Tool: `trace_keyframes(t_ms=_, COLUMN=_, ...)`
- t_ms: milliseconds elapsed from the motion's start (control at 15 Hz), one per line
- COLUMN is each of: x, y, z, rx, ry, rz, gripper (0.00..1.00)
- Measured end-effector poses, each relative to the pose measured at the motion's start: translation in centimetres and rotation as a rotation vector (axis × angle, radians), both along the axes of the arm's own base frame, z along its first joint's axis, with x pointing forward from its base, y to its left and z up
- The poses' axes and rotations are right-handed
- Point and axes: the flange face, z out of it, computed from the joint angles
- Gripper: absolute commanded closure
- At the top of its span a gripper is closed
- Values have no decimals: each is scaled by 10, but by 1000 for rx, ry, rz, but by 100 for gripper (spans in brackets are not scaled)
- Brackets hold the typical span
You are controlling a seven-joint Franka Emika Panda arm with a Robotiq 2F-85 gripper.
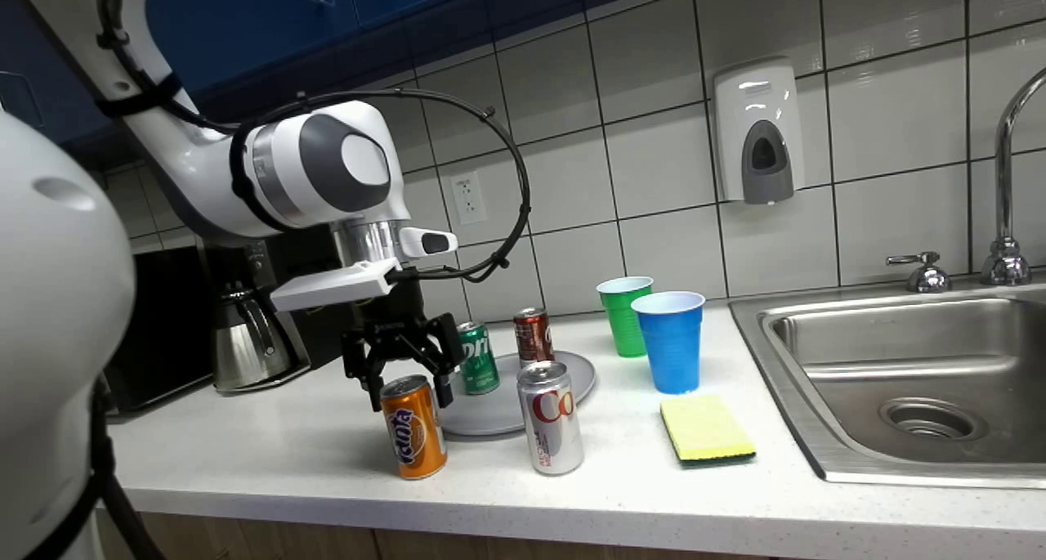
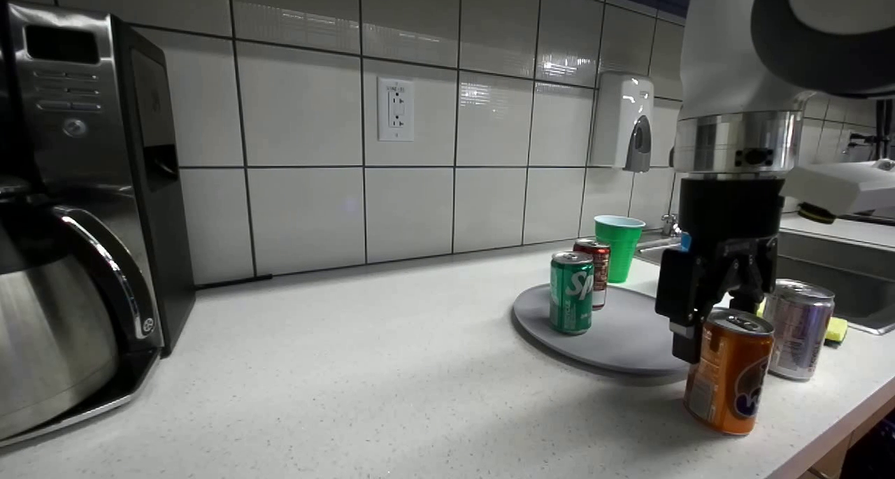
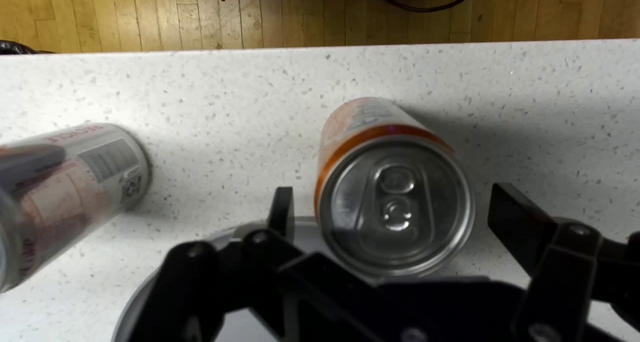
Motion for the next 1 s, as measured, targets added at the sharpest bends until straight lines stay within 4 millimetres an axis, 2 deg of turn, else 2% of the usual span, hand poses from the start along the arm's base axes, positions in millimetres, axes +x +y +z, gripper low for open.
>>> trace_keyframes(t_ms=400, x=0, y=4, z=5, rx=1, ry=-13, rz=10, gripper=0)
trace_keyframes(t_ms=1000, x=2, y=6, z=23, rx=6, ry=-57, rz=14, gripper=0)
